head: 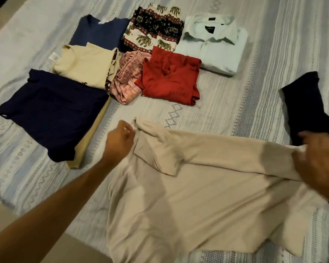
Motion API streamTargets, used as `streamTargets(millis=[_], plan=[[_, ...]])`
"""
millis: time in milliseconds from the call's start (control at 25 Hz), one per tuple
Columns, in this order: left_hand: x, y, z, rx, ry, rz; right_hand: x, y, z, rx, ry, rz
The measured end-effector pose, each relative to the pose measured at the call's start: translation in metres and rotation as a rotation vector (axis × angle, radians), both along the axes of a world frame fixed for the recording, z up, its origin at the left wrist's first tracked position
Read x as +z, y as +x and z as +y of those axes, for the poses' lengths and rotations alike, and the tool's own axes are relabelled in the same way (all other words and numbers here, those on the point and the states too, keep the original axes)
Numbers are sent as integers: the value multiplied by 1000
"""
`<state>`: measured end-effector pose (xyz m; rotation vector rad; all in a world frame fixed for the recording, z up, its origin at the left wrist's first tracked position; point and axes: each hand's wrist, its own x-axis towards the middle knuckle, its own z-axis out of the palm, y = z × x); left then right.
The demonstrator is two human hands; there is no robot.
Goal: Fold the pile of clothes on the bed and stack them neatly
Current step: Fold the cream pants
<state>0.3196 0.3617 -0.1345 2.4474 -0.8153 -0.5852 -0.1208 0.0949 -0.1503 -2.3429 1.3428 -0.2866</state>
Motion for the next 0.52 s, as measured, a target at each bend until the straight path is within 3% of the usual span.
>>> streamTargets(millis=[40,120,200,240,280,400,520], plan=[[-1,-9,4,-11,61,73,5,20,25,26,165,88],[-9,-22,15,31,141,173,17,55,106,112,560,16],[-14,-23,14,80,144,250,26,110,170,-216,1094,-313],[-18,-23,12,90,152,268,18,136,188,-421,1236,-401],[-22,-23,9,89,176,241,12,162,202,-568,1269,-428],[-34,-25,4,10,292,84,4,209,221,-737,1120,-420],[-19,-29,6,41,189,169,5,218,224,-794,1039,-475]])
